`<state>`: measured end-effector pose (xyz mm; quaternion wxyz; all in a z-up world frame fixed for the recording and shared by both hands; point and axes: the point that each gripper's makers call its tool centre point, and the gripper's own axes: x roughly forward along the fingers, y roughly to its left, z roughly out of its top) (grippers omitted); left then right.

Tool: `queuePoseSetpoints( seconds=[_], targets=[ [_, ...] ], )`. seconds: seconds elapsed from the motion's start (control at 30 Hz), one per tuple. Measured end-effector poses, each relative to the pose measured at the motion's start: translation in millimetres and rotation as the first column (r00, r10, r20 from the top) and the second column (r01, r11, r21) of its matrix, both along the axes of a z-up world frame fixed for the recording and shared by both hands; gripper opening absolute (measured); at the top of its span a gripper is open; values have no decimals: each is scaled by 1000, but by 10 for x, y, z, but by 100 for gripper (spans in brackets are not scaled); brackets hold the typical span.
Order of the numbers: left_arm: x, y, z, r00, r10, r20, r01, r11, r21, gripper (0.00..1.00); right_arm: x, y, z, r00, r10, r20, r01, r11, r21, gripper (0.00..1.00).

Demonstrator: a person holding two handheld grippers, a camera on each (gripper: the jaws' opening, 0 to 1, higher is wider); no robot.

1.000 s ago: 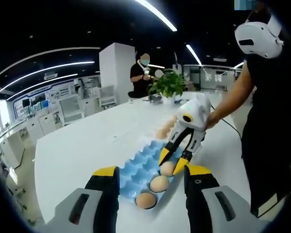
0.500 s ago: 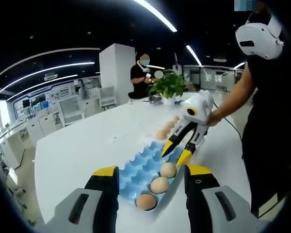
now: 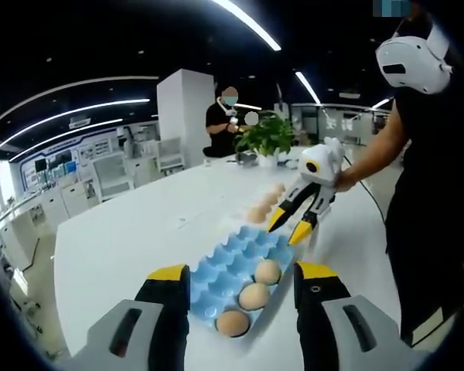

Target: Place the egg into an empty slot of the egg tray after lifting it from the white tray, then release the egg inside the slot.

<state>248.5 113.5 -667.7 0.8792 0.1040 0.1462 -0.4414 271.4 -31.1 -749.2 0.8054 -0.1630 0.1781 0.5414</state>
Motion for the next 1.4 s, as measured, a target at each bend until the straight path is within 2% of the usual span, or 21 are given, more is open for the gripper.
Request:
queuePoseSetpoints(
  seconds=[0.33, 0.6, 0.93, 1.4],
  targets=[
    [4, -13, 25, 1000, 0, 7, 0, 1000, -4, 54, -9, -239, -35, 999, -40, -4, 40, 999, -24, 27],
    [6, -11, 18, 1000, 1, 5, -1, 1000, -5, 54, 17, -606, -36, 994, -108, 3, 108, 993, -39, 27],
    [8, -28, 10, 1000, -1, 3, 1, 1000, -3, 54, 99, -1218, -53, 972, -236, 12, 236, 968, -82, 27],
    [23, -53, 18, 1000, -7, 3, 7, 1000, -4, 54, 139, -1796, -81, 937, -347, 28, 348, 929, -126, 27]
  ],
)
